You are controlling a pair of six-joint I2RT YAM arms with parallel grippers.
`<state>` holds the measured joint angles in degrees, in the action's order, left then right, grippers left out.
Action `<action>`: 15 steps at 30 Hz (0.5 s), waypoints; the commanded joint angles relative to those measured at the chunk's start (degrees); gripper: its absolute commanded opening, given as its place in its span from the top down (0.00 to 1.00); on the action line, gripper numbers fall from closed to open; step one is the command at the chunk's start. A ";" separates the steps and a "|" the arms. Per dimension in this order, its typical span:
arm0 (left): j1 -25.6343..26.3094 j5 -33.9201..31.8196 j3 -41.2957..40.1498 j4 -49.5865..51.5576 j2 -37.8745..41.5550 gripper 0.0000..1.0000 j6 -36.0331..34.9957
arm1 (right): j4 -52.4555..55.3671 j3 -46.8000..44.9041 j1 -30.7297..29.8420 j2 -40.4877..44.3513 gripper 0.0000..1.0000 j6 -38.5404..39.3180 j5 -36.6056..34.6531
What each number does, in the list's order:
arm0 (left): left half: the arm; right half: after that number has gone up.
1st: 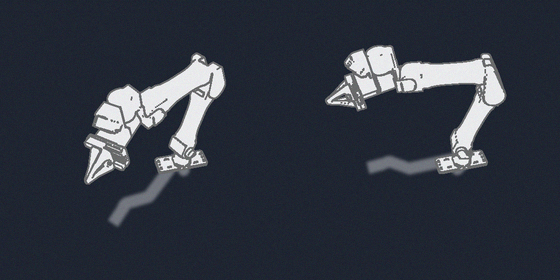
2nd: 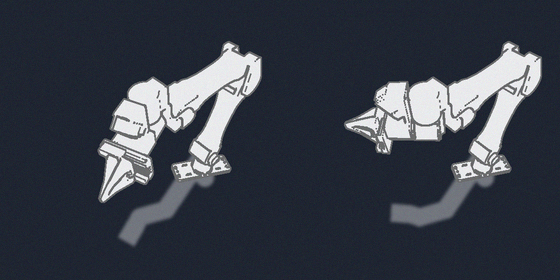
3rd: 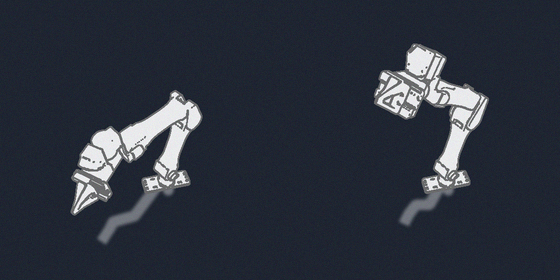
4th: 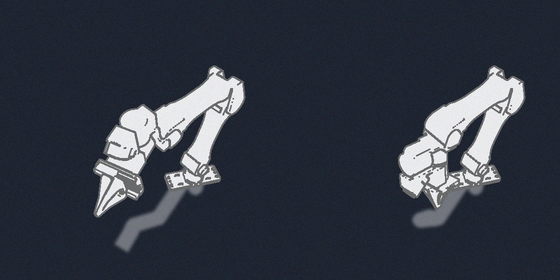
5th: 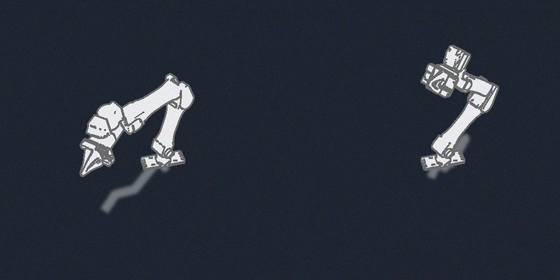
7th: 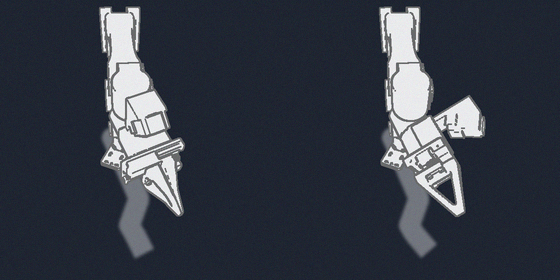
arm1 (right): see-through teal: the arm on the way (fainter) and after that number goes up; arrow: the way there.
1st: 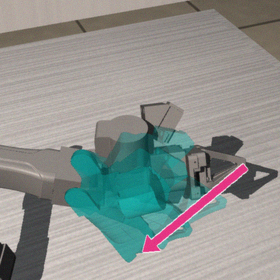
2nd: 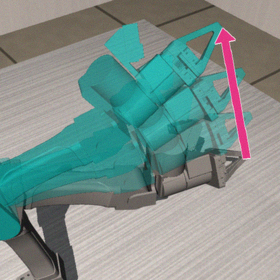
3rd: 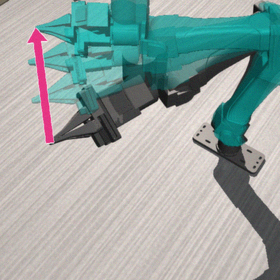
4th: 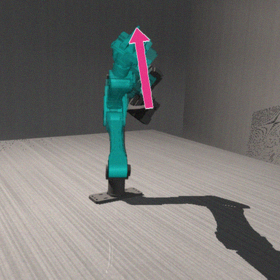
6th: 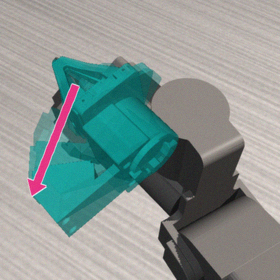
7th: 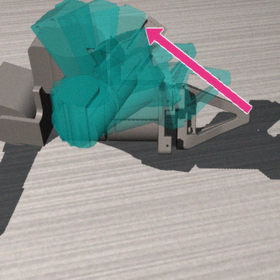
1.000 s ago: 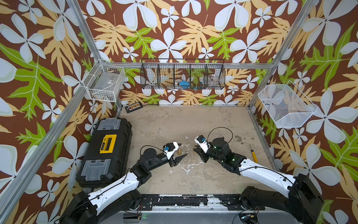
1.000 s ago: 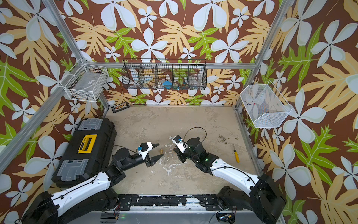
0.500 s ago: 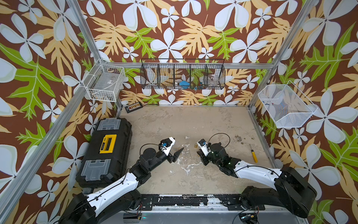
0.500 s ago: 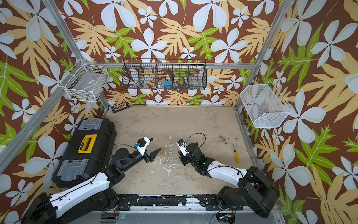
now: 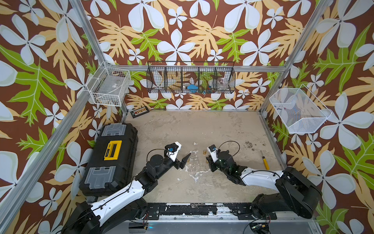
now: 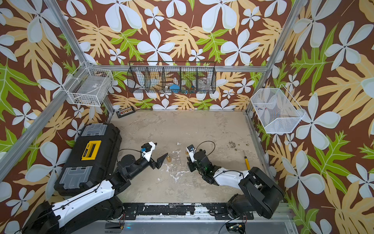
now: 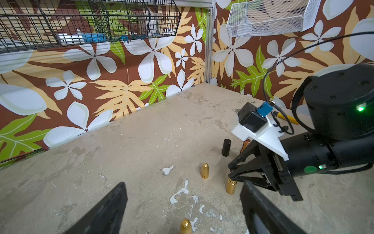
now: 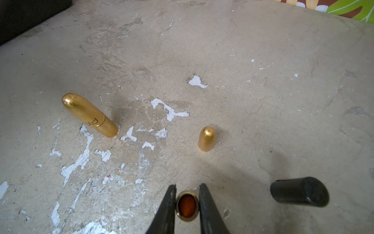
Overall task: Open the lipstick cap
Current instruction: Place the lipstick at the center of the board.
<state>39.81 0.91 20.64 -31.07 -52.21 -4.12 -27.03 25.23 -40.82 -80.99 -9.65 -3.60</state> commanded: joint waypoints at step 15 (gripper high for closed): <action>0.00 0.37 0.01 -0.48 -0.27 0.10 -0.27 | -1.22 -0.01 -0.03 0.32 0.73 -0.12 -0.61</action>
<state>39.81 0.91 20.62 -31.07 -52.42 -4.19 -27.38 25.21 -40.82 -81.01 -9.63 -4.49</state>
